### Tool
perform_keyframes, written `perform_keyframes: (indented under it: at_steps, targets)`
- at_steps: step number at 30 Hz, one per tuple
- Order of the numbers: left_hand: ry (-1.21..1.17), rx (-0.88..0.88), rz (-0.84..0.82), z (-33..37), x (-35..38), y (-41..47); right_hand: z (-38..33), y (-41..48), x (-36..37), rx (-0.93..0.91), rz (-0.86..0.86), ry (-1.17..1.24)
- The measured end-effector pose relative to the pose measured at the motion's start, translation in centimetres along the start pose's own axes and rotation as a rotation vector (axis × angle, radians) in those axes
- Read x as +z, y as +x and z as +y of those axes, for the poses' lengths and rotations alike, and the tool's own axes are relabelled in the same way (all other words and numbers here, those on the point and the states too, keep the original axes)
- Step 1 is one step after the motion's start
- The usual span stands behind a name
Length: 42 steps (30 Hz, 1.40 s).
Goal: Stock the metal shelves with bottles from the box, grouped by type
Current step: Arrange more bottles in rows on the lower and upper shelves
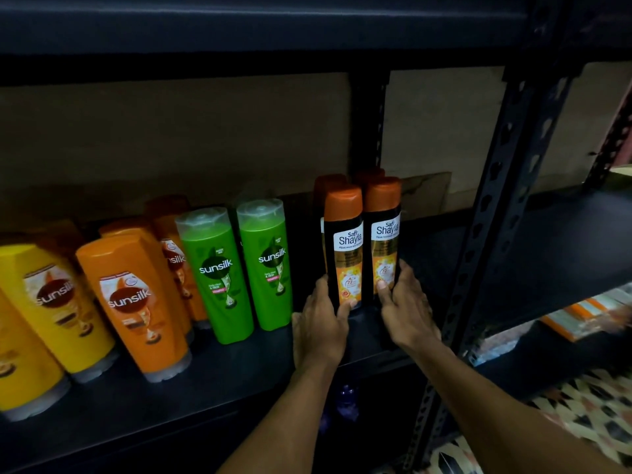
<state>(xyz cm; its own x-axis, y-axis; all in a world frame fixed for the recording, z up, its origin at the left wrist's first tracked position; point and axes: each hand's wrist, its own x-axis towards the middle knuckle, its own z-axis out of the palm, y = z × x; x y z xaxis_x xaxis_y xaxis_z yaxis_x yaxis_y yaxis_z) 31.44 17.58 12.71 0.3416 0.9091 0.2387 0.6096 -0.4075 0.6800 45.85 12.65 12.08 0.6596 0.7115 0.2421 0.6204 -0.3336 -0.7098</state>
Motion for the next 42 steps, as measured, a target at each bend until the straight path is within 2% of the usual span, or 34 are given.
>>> perform_keyframes:
  at_steps: [16,24,35,42]
  targets:
    - [0.028,0.004,-0.001,-0.2,0.3,0.2,-0.2,0.0,-0.2,-0.007,0.035,0.056]
    - [0.045,0.01,-0.009,-0.1,0.1,0.1,-0.1,0.7,-0.7,0.044,-0.013,0.164]
    - [0.053,-0.001,-0.018,0.0,0.1,0.1,0.2,0.9,-0.4,0.08,-0.041,0.117]
    - [0.048,-0.014,-0.018,-0.2,0.3,0.2,0.1,0.7,-0.2,0.082,0.0,0.114]
